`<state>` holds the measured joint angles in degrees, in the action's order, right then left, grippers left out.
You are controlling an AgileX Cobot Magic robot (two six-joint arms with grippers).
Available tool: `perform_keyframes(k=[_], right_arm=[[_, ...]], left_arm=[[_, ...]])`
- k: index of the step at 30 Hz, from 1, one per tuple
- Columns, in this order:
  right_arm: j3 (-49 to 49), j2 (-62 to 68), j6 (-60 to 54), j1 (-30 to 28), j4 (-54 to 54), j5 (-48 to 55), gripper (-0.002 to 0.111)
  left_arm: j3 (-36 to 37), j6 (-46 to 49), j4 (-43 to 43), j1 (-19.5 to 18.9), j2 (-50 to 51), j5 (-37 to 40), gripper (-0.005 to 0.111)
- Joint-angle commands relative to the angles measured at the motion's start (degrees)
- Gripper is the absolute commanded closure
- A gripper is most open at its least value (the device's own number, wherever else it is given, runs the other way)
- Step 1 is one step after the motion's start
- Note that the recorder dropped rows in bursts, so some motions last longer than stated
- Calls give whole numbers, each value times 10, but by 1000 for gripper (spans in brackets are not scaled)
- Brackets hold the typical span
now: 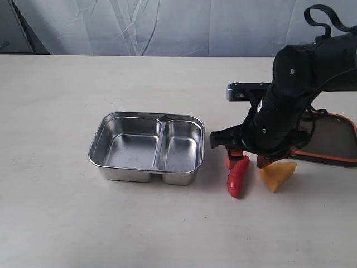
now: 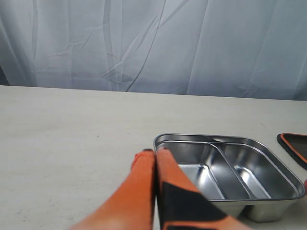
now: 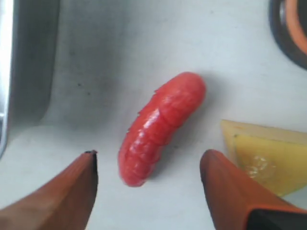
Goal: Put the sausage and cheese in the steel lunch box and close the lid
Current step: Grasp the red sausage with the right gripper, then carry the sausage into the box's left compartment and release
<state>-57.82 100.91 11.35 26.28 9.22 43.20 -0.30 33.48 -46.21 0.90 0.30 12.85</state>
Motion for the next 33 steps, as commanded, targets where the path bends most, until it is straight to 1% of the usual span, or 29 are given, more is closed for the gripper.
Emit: perform_keyframes(k=[1,5,9,12,15,21,22,24,26,31,33], right_arm=[[-2,11,20,32,29,-9,48],[-2,38,71,51,1,-17,48],[-2,51,101,51,-35,-38,48],[-2,56,103,51,-35,-54,48],[-2,63,103,51,-35,-67,52],[-2,92,101,51,-39,-73,70],[-2,94,97,51,-42,-74,75],[-2,95,86,51,-51,-73,88],[-2,88,70,51,-53,-73,110],[-2,36,62,51,-50,-81,109],[-2,-18,62,51,-45,-81,109]], left_arm=[[3,1,0,5,-3,-4,107],[3,1,0,5,-3,-4,107],[3,1,0,5,-3,-4,107],[3,1,0,5,-3,-4,107],[3,1,0,5,-3,-4,107],[3,1,0,5,-3,-4,107],[3,1,0,5,-3,-4,107],[3,1,0,5,-3,-4,107],[3,1,0,5,-3,-4,107],[3,1,0,5,-3,-4,107],[3,1,0,5,-3,-4,107]])
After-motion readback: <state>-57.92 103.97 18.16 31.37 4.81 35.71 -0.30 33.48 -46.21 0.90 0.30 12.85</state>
